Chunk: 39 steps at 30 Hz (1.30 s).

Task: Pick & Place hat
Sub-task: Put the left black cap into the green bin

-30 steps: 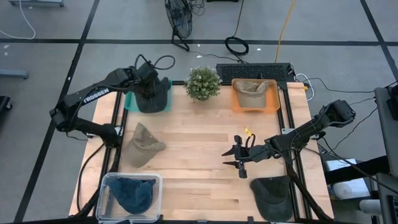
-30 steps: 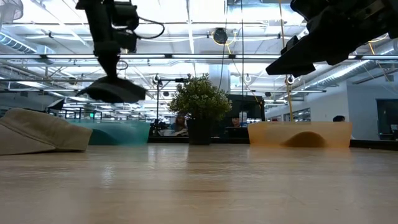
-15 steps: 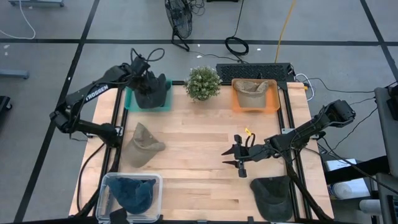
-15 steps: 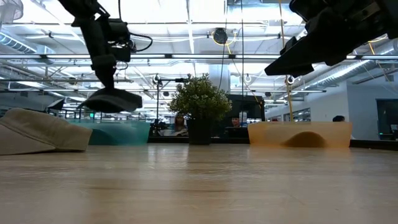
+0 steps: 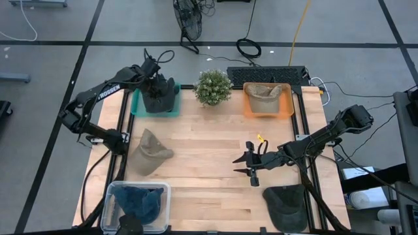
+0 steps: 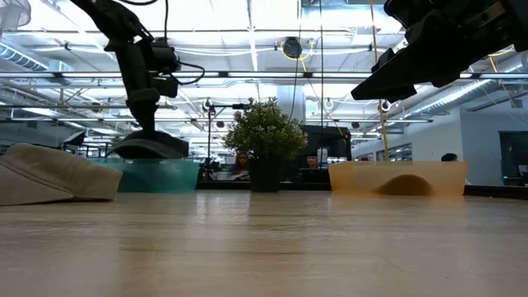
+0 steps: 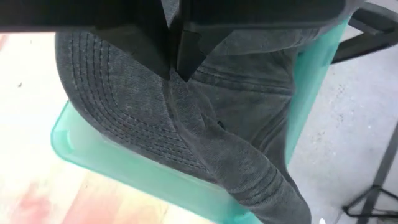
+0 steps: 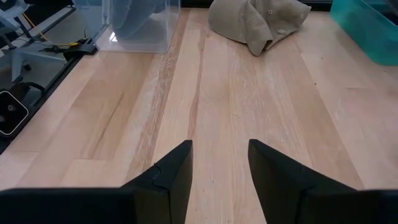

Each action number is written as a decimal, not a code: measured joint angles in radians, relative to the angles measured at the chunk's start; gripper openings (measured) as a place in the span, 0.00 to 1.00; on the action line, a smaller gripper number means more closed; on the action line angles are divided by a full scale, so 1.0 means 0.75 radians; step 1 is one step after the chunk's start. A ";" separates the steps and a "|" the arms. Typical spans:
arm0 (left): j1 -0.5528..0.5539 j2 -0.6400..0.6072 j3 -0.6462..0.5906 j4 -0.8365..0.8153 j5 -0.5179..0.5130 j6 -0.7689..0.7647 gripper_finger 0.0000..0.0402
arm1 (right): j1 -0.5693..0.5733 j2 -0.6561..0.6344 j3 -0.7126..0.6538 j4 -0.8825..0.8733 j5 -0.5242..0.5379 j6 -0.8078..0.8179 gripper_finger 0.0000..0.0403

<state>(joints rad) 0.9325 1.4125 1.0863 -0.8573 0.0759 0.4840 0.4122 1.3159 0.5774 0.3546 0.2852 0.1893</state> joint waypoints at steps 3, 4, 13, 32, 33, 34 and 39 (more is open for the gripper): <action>-0.020 0.005 0.000 -0.001 -0.060 -0.010 0.06 | 0.000 0.000 0.000 0.000 0.001 0.000 0.36; -0.027 0.005 0.000 -0.004 -0.071 -0.011 0.06 | 0.000 0.000 0.000 0.000 0.001 0.000 0.36; -0.092 0.005 0.000 -0.004 -0.140 -0.013 0.12 | 0.000 0.000 0.000 0.000 0.002 0.000 0.36; -0.262 -0.092 0.000 -0.043 -0.339 -0.129 0.49 | 0.000 0.000 0.000 0.000 0.001 0.000 0.36; -0.284 -0.103 0.000 -0.043 -0.324 -0.204 0.48 | 0.000 0.000 0.000 0.000 0.002 0.000 0.36; -0.307 -0.111 0.000 -0.043 -0.313 -0.293 0.47 | 0.000 0.000 0.000 0.000 0.001 0.000 0.36; -0.395 -0.112 -0.013 -0.063 -0.311 -0.726 0.37 | -0.001 0.001 0.000 0.004 0.001 0.013 0.36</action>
<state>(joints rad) 0.6364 1.3284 1.0767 -0.9047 -0.1571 -0.0602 0.4118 1.3163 0.5774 0.3573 0.2859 0.1988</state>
